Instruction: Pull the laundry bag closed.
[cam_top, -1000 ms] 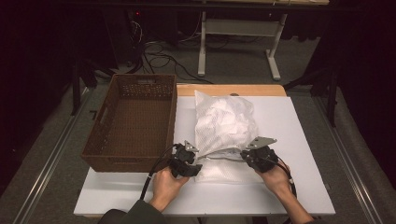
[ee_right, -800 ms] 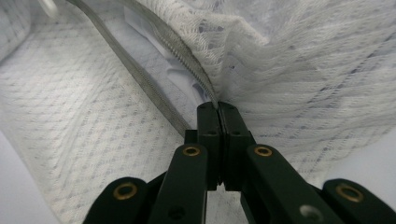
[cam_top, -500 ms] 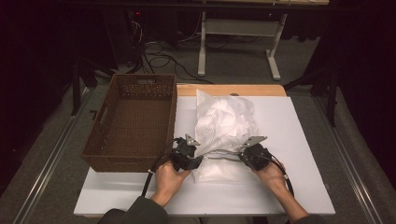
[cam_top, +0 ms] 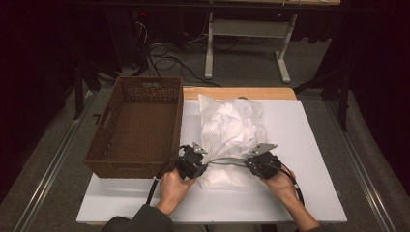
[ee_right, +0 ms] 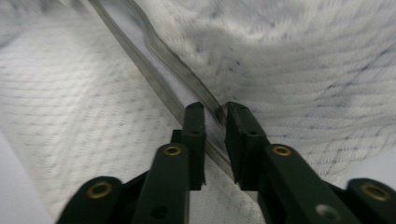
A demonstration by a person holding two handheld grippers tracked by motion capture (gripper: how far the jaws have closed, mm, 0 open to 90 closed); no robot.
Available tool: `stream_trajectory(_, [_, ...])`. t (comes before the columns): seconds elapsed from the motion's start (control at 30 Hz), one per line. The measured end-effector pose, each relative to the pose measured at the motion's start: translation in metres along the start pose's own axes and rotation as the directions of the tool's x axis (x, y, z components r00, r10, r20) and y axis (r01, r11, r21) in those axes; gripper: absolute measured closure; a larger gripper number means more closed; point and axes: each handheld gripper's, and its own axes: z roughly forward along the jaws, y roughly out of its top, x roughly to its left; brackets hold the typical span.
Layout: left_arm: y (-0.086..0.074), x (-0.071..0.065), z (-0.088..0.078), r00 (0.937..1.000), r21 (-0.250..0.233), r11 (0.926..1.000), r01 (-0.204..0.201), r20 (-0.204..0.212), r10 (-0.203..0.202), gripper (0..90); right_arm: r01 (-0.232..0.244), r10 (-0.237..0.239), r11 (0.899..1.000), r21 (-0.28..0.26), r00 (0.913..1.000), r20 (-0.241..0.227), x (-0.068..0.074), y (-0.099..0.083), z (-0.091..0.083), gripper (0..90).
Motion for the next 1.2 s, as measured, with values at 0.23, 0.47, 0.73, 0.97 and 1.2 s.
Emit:
stream_trajectory(0.23, [-0.005, 0.0, 0.0, 0.9998, -0.002, 0.9999, 0.016, 0.014, -0.016, 84.6, 0.02, -0.02, 1.0, -0.017, 0.9998, -0.006, 0.006, -0.001, -0.009, 73.5])
stream_trajectory(0.47, [-0.006, 0.001, 0.001, 0.9992, -0.004, 0.9996, 0.029, 0.027, -0.029, 84.5, 0.064, -0.067, 0.996, -0.066, 0.9966, -0.047, 0.023, 0.007, -0.014, 79.0])
stream_trajectory(0.73, [-0.007, 0.002, -0.001, 0.9993, -0.004, 0.9998, 0.022, 0.03, -0.021, 81.7, 0.094, -0.092, 0.995, 0.016, 0.9923, -0.083, 0.032, 0.017, 0.021, 74.1])
stream_trajectory(0.97, [-0.008, -0.001, -0.008, 0.9996, -0.029, 0.9994, 0.02, 0.02, -0.019, 73.6, 0.061, -0.056, 0.997, 0.054, 0.9936, -0.098, 0.028, 0.015, 0.027, 71.4])
stream_trajectory(1.2, [-0.009, 0.003, -0.019, 0.9995, -0.066, 0.9974, 0.029, 0.013, -0.028, 77.1, 0.052, -0.044, 0.996, 0.075, 0.9944, -0.096, 0.025, 0.013, 0.025, 77.9])
